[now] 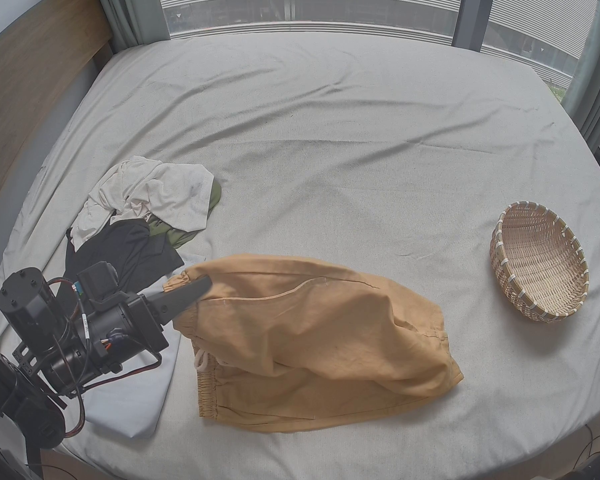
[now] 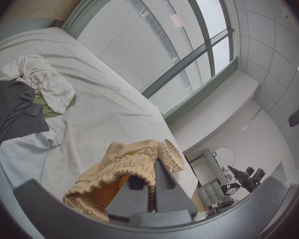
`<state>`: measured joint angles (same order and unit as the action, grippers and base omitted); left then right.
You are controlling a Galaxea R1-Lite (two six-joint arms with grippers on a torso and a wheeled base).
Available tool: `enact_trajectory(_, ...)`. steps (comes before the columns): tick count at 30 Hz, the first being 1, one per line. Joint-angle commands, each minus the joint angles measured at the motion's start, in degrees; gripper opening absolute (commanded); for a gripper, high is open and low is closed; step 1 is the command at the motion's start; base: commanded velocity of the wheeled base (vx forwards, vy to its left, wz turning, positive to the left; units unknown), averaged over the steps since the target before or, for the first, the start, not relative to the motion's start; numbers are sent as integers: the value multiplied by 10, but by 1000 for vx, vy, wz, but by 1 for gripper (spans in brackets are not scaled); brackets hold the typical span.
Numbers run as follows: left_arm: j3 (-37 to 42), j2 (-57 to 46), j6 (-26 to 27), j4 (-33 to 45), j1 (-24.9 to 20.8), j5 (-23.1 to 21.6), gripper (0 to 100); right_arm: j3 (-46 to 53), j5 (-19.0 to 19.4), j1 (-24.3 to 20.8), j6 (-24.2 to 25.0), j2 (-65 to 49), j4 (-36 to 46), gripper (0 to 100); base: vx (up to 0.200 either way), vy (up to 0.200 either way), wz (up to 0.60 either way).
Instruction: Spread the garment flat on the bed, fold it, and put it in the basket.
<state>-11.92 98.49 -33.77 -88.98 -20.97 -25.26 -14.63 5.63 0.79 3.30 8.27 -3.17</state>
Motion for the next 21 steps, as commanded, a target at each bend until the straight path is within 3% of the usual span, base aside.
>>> enact_trajectory(1,-7,13,1,-1,4,1,0,-94,51,-20,135,160,-5,100,0,0,0)
enact_trajectory(2,-7,13,1,-1,4,1,0,-95,54,-20,136,163,-5,100,0,0,0)
enact_trajectory(3,-6,11,1,-1,5,1,0,-96,89,-25,139,197,-9,100,0,0,0)
enact_trajectory(8,-6,11,1,-1,5,1,0,-96,171,-25,135,249,-11,100,0,0,0)
enact_trajectory(13,-5,11,0,-1,2,1,0,-123,195,-43,74,284,-10,100,0,0,0)
enact_trajectory(21,-5,10,1,-1,1,0,0,-181,200,-110,67,337,-10,100,0,0,0)
